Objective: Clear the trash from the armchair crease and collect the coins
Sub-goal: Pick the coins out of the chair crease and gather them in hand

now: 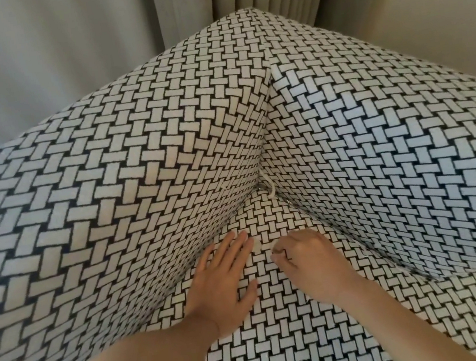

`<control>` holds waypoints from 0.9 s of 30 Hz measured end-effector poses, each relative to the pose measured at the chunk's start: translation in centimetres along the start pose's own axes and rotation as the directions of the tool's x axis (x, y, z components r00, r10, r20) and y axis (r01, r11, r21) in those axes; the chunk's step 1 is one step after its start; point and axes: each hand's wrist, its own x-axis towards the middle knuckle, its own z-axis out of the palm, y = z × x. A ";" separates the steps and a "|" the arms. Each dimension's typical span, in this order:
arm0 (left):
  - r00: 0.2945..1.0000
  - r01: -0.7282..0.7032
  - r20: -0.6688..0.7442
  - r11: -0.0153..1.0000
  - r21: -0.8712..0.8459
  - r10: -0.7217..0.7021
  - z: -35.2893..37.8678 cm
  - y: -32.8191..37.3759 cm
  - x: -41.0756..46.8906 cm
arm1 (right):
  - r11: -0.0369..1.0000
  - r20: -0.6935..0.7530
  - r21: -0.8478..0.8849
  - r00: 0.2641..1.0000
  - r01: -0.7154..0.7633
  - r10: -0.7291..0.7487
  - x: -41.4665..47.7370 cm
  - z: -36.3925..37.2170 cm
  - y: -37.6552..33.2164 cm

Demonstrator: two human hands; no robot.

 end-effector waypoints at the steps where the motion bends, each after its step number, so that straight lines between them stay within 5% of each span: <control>1: 1.000 -0.001 0.000 1.000 0.000 0.001 0.1 -0.1 0.0 | 0.999 -0.006 0.041 1.000 -0.014 0.014 0.2 -0.1 0.2; 6: 1.000 -0.007 0.019 1.000 -0.004 0.007 0.3 -0.1 -0.1 | 0.963 -0.067 0.192 0.977 -0.187 0.203 2.8 0.0 1.4; 14: 1.000 -0.011 0.004 1.000 0.009 0.011 -0.2 0.1 0.0 | 0.927 0.052 0.173 0.943 -0.333 0.329 8.3 2.2 0.5; 21: 1.000 -0.017 -0.017 1.000 0.009 0.018 -0.2 -0.1 0.0 | 0.903 -0.238 0.379 0.922 -0.201 0.306 7.0 1.5 0.8; 27: 0.999 0.001 0.035 1.000 0.013 -0.001 0.1 -0.3 0.0 | 0.871 -0.267 0.449 0.899 -0.202 0.346 1.7 -1.4 2.3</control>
